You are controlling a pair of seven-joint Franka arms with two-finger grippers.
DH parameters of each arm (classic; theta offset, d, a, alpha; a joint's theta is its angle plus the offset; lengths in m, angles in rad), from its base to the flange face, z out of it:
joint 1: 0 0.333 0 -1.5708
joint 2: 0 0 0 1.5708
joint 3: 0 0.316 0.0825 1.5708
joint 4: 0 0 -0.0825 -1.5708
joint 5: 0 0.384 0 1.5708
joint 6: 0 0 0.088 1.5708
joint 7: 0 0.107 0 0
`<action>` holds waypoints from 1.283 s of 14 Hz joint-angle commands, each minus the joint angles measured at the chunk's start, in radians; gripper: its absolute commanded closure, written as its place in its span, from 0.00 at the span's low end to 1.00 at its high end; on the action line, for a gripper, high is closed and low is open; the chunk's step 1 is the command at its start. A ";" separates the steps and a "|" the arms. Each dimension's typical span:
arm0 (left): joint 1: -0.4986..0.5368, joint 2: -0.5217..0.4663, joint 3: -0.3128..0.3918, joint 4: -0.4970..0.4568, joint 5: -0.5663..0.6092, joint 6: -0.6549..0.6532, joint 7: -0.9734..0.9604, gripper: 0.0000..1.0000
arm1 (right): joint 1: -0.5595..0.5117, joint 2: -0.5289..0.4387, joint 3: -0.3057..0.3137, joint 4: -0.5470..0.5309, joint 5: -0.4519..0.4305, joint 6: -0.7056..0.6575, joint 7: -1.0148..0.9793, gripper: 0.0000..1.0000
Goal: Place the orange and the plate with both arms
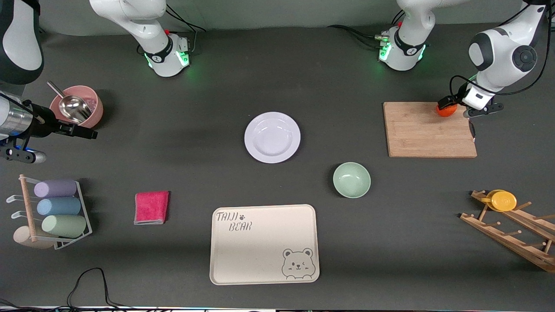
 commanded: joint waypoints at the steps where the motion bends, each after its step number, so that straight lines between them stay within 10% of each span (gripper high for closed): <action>1: 0.006 -0.050 0.001 -0.081 0.001 0.037 -0.015 0.14 | 0.005 0.011 -0.002 0.024 -0.014 -0.022 0.009 0.00; 4: 0.006 -0.029 0.003 -0.081 0.001 0.059 -0.015 0.26 | 0.005 0.011 -0.002 0.024 -0.014 -0.022 0.009 0.00; 9: 0.003 -0.020 0.001 -0.081 0.001 0.066 -0.017 1.00 | 0.005 0.011 -0.002 0.024 -0.014 -0.022 0.009 0.00; 14: -0.038 -0.087 -0.022 -0.018 -0.003 -0.005 -0.025 1.00 | 0.006 0.011 -0.002 0.024 -0.014 -0.022 0.009 0.00; 18: -0.045 -0.138 -0.170 0.298 -0.012 -0.411 -0.034 1.00 | 0.006 0.011 -0.002 0.024 -0.014 -0.022 0.009 0.00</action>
